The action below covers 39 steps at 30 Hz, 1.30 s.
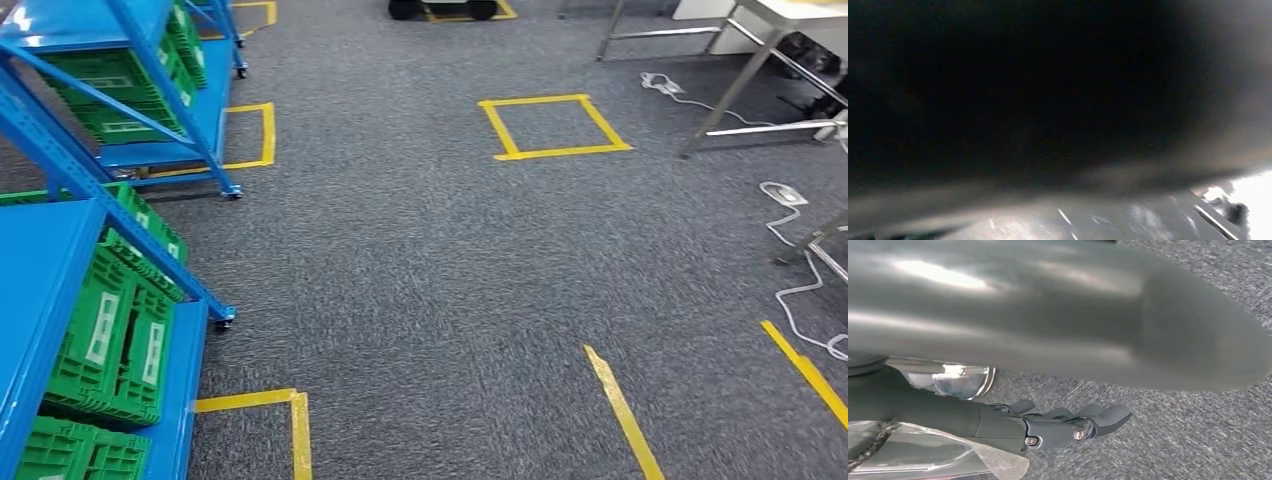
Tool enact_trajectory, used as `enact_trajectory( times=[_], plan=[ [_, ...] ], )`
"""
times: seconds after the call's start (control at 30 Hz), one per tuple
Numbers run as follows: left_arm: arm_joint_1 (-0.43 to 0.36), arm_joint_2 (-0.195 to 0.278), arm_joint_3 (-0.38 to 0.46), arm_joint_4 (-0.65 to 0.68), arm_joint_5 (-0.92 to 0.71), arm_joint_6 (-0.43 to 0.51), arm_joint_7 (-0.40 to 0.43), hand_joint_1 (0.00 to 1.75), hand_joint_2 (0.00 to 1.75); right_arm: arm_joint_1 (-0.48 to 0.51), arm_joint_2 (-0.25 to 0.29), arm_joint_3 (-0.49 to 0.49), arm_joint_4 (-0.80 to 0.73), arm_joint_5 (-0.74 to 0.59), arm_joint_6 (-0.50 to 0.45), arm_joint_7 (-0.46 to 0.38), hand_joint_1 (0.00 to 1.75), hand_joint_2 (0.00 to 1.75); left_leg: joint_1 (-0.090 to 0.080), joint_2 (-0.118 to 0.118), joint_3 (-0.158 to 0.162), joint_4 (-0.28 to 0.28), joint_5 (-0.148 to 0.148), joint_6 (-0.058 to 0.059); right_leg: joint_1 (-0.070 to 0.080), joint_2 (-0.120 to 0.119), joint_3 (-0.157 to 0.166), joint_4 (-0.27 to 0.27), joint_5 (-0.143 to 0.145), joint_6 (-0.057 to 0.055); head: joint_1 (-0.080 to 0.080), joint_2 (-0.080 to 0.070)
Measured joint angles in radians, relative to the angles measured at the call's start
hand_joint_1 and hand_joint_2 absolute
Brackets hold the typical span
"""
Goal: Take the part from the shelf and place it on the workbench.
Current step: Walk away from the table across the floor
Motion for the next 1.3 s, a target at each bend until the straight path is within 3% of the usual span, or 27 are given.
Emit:
enact_trajectory(
  times=[0.03, 0.07, 0.13, 0.2, 0.27, 0.37, 0.47, 0.53, 0.7, 0.77, 1.3],
  plan=[
    [0.001, 0.000, 0.000, 0.000, 0.000, 0.000, 0.000, 0.00, 0.00, 0.000, -0.001, 0.000, 0.002, 0.000, -0.001, -0.001, 0.00, 0.00, 0.000, -0.013, 0.001, 0.001, 0.000, 0.000, -0.001, 0.002, -0.009, 0.007, 0.014, 0.001, 0.000, 0.000],
    [0.001, 0.000, 0.000, 0.000, 0.001, 0.000, 0.000, 0.00, 0.00, 0.000, -0.003, 0.000, 0.004, 0.000, -0.001, -0.002, 0.00, 0.00, 0.001, -0.026, 0.002, 0.002, 0.000, -0.001, -0.003, 0.004, 0.002, -0.030, 0.049, 0.001, 0.000, 0.000],
    [-0.001, 0.000, -0.001, 0.000, 0.001, -0.001, 0.000, 0.00, 0.00, -0.001, -0.005, 0.000, 0.008, 0.001, -0.002, -0.006, 0.00, 0.00, 0.000, -0.047, 0.003, 0.007, -0.002, -0.007, -0.010, 0.024, 0.058, -0.170, 0.129, 0.003, 0.001, 0.000],
    [-0.001, 0.000, -0.002, 0.000, 0.003, -0.001, 0.000, 0.00, 0.00, -0.004, -0.007, 0.001, 0.014, 0.003, -0.005, -0.014, 0.00, 0.00, -0.002, -0.061, -0.004, 0.015, -0.004, -0.015, -0.015, 0.047, 0.096, -0.264, 0.160, 0.002, 0.002, 0.000],
    [-0.001, 0.002, -0.003, 0.000, 0.006, -0.002, 0.000, 0.00, 0.00, -0.007, -0.008, 0.001, 0.021, 0.005, -0.008, -0.021, 0.00, 0.00, -0.004, -0.067, -0.012, 0.021, -0.003, -0.010, -0.016, 0.052, 0.102, -0.279, 0.158, -0.002, 0.001, 0.000],
    [-0.001, 0.002, -0.007, 0.000, 0.008, -0.002, 0.000, 0.00, 0.00, -0.006, -0.010, 0.001, 0.030, 0.006, -0.009, -0.026, 0.00, 0.00, -0.003, -0.066, -0.014, 0.021, 0.002, 0.008, -0.012, 0.052, 0.102, -0.279, 0.161, -0.004, -0.001, 0.000],
    [-0.002, 0.002, -0.012, 0.000, 0.008, -0.002, 0.000, 0.00, 0.00, -0.008, -0.011, 0.001, 0.035, 0.007, -0.010, -0.027, 0.00, 0.00, 0.001, -0.065, -0.013, 0.017, 0.004, 0.010, -0.006, 0.051, 0.102, -0.278, 0.161, -0.011, 0.000, 0.000],
    [-0.002, 0.002, -0.016, -0.001, 0.008, -0.002, 0.000, 0.00, 0.00, -0.009, -0.012, 0.001, 0.037, 0.007, -0.010, -0.027, 0.00, 0.00, 0.003, -0.065, -0.013, 0.015, 0.004, 0.005, -0.003, 0.050, 0.102, -0.277, 0.160, -0.015, 0.000, 0.000],
    [-0.003, 0.002, -0.021, -0.001, 0.009, -0.003, -0.001, 0.00, 0.00, -0.011, -0.016, 0.002, 0.045, 0.010, -0.009, -0.033, 0.00, 0.00, 0.009, -0.065, -0.013, 0.013, 0.003, -0.032, 0.001, 0.049, 0.100, -0.274, 0.159, -0.020, 0.000, 0.000],
    [-0.003, 0.002, -0.024, -0.001, 0.011, -0.002, -0.001, 0.00, 0.00, -0.013, -0.020, 0.004, 0.052, 0.011, -0.009, -0.039, 0.00, 0.00, 0.011, -0.065, -0.013, 0.013, 0.003, -0.039, 0.002, 0.049, 0.100, -0.274, 0.159, -0.020, 0.000, 0.000],
    [-0.003, 0.002, -0.052, -0.002, 0.042, -0.005, 0.012, 0.00, 0.00, -0.020, -0.042, 0.015, 0.107, 0.013, -0.016, -0.048, 0.00, 0.00, 0.005, -0.065, -0.014, 0.014, 0.003, -0.039, -0.005, 0.049, 0.100, -0.274, 0.159, -0.019, 0.000, 0.000]
  ],
)
